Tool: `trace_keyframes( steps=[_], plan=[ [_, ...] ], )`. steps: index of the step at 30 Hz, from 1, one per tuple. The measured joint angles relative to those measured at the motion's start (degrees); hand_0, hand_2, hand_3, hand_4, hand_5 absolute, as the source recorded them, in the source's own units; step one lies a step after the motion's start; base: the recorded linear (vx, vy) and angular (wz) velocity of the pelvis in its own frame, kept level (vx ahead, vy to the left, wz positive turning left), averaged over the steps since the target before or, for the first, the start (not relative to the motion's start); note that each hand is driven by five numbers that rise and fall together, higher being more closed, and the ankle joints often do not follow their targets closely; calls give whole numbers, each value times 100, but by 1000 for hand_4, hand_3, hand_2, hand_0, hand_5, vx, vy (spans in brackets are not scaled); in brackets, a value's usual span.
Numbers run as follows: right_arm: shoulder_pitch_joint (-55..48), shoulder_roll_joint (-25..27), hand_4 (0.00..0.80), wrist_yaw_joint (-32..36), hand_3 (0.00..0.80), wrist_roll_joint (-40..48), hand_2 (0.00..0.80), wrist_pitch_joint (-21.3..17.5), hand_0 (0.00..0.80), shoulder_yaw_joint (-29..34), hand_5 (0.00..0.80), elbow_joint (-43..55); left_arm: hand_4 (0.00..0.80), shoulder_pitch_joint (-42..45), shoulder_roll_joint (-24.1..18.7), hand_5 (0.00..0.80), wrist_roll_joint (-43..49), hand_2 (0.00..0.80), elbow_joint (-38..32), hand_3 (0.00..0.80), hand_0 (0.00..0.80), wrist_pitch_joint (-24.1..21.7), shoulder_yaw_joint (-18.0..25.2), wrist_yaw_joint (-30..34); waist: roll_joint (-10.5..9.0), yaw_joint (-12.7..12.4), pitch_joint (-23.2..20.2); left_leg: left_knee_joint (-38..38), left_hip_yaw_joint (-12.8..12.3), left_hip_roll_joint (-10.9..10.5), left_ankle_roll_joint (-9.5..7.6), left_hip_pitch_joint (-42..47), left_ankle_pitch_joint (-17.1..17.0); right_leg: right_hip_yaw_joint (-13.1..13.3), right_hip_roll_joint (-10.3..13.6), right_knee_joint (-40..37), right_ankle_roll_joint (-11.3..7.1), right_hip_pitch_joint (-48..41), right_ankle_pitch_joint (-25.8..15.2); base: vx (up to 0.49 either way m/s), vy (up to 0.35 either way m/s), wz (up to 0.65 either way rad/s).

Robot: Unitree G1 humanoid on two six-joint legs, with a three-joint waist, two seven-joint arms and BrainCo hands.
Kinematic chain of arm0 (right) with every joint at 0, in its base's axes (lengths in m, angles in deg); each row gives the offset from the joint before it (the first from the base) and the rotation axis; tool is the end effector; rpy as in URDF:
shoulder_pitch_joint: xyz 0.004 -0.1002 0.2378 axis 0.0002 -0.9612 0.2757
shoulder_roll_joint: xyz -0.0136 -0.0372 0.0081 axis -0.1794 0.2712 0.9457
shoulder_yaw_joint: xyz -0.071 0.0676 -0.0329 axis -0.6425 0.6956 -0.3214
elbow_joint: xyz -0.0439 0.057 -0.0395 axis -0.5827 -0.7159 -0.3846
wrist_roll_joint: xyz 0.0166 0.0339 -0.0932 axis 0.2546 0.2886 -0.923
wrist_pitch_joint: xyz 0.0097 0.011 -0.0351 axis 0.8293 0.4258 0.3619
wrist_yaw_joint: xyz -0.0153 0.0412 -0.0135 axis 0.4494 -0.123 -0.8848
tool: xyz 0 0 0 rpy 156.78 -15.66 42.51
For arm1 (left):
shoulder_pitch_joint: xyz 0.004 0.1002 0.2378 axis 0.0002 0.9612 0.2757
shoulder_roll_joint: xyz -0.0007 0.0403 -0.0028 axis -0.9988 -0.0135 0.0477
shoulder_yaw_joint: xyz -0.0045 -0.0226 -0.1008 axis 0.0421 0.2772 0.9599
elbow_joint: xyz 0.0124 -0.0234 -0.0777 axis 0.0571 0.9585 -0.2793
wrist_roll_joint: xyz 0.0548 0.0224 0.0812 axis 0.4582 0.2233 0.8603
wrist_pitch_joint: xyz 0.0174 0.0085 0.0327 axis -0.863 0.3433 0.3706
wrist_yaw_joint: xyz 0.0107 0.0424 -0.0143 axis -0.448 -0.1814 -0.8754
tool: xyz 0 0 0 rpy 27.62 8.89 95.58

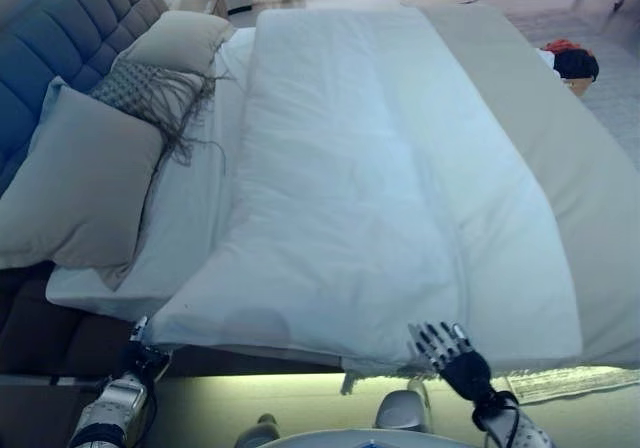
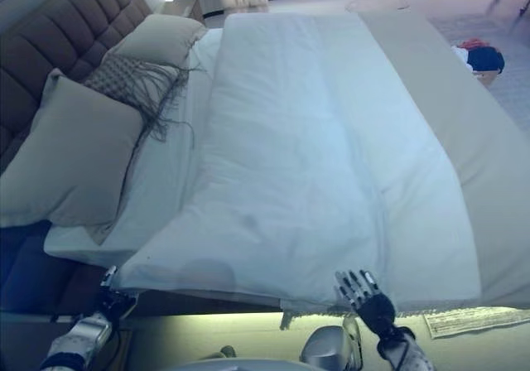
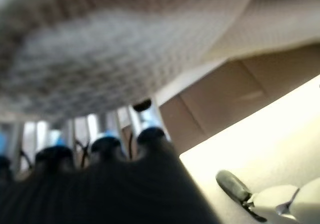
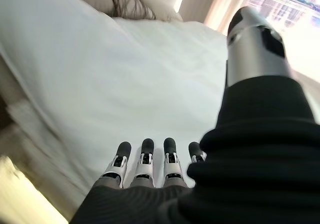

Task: Make the bed neatly

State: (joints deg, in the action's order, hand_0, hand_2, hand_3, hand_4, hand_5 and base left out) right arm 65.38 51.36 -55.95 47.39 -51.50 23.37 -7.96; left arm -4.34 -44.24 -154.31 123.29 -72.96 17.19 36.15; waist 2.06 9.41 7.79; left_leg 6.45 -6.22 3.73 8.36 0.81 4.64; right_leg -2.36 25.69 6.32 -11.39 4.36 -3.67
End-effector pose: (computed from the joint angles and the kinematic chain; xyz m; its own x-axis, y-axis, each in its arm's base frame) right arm 0.0973 -0.2258 -0.0667 0.8200 0.2074 -0.5335 0.3556 0.5459 0.7587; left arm 0.1136 0.3197 -0.0583 0.7165 0.1889 -0.6716 -0.6835 0.3827 -0.6216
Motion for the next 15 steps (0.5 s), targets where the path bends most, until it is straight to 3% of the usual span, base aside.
trace_keyframes(
  steps=[1, 2, 4, 7, 11, 15],
  plan=[
    [-17, -68, 0, 18, 0, -1, 0, 74, 0, -23, 0, -3, 800, 52, -2, 800, 1, 800, -122, 800, 800, 9, 9, -24, -10, 1, -6, 9, -69, -25, -37, 26, 46, -135, -11, -1, -118, 9, -156, -96, 198, -40],
    [-31, -108, 0, 59, 0, 0, 0, 88, 0, -52, 0, 16, 800, 44, -3, 800, 20, 800, -243, 800, 800, 74, 18, -66, 101, -17, 29, -94, -79, 46, -45, 79, 35, -224, -64, 137, -166, 103, -224, -68, 144, -23],
    [-123, -114, 0, 129, 0, 4, 0, 121, 0, -186, 0, 32, 800, 24, -9, 800, 79, 800, -404, 800, 800, 125, 18, -110, 129, -95, 36, -273, -94, 104, -18, 195, -40, -371, -172, 344, -170, 208, -209, -17, 43, -10],
    [-179, -103, 0, 209, 0, 104, 0, 46, 0, -408, 0, 16, 800, -125, -179, 800, 277, 800, -293, 800, 800, 121, -2, -249, 49, -76, -13, -341, 195, 246, 97, 93, -119, -303, -419, 355, -295, 179, 360, 30, 7, 18],
    [-35, 398, 0, 159, 0, 213, 0, 36, 0, -364, 0, 25, 800, -411, -361, 800, 620, 800, 80, 800, 800, 170, -18, -270, 312, -23, 4, -515, 298, 616, 184, 58, -327, -353, -808, 300, -195, 175, 398, 3, 46, 10],
    [-82, 697, 0, 105, 0, 214, 0, 49, 0, -105, 0, 23, 800, -427, -422, 800, 624, 800, 31, 800, 800, 169, -17, -190, 386, -29, 10, -530, 299, 707, 222, 48, -353, -465, -892, 161, -164, 76, 366, 17, 14, 5]
  ],
)
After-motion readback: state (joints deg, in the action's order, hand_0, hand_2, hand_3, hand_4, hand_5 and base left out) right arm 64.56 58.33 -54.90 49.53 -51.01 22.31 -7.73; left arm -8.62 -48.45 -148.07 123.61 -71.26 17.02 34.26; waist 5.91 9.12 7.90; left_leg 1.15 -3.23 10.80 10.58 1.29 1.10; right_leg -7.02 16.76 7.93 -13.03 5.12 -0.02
